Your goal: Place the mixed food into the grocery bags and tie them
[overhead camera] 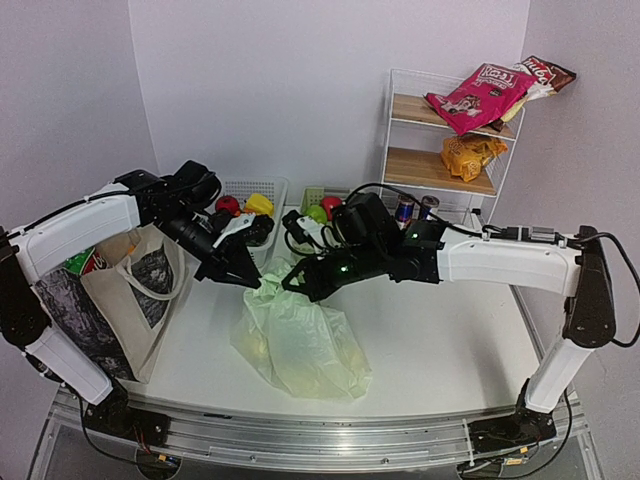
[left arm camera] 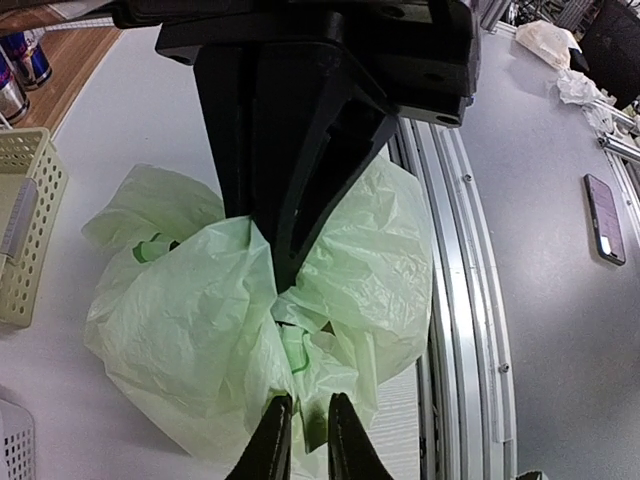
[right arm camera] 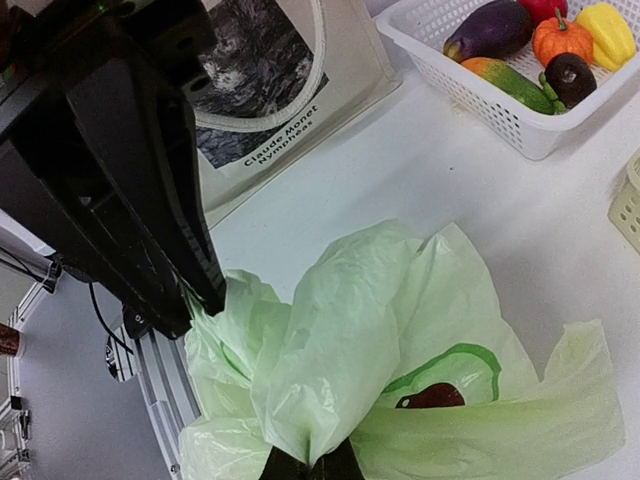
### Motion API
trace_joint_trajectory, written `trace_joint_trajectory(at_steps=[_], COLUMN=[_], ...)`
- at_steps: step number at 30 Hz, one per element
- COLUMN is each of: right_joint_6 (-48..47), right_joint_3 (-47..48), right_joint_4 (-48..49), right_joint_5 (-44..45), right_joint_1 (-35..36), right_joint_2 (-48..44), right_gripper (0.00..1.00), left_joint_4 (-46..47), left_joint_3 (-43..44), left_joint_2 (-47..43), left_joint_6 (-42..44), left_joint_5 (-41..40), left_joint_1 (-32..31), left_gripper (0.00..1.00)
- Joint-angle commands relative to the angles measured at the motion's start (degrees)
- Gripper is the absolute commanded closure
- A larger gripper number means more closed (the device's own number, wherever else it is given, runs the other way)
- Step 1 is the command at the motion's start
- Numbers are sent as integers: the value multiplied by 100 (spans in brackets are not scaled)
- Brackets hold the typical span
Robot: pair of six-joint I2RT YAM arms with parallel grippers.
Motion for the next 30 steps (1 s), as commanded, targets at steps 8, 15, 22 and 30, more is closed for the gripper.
trace_joint_trajectory(at_steps=[8,15,22,30], right_joint_6=[633,765,842,799], right_joint_3=[-27,-8,-63,-55], right_joint_4=[-13,-3,10,14], right_joint_5=[414,459,525,556], right_joint_1=[-18,-18,-18,-17], right_joint_2=[-249,-266,-289,-303], right_gripper=[100,100,100,100], left_joint_4=[36,337,692,569], left_joint_3=[25,-199,-190,-208], left_joint_2=[-163,116,138,237], left_joint_6=[-3074,-3885,-3956,-3938], left_joint_5=[386,326,231,248], left_joint_1=[249,263,30,-215], left_gripper=[57,52,67,75])
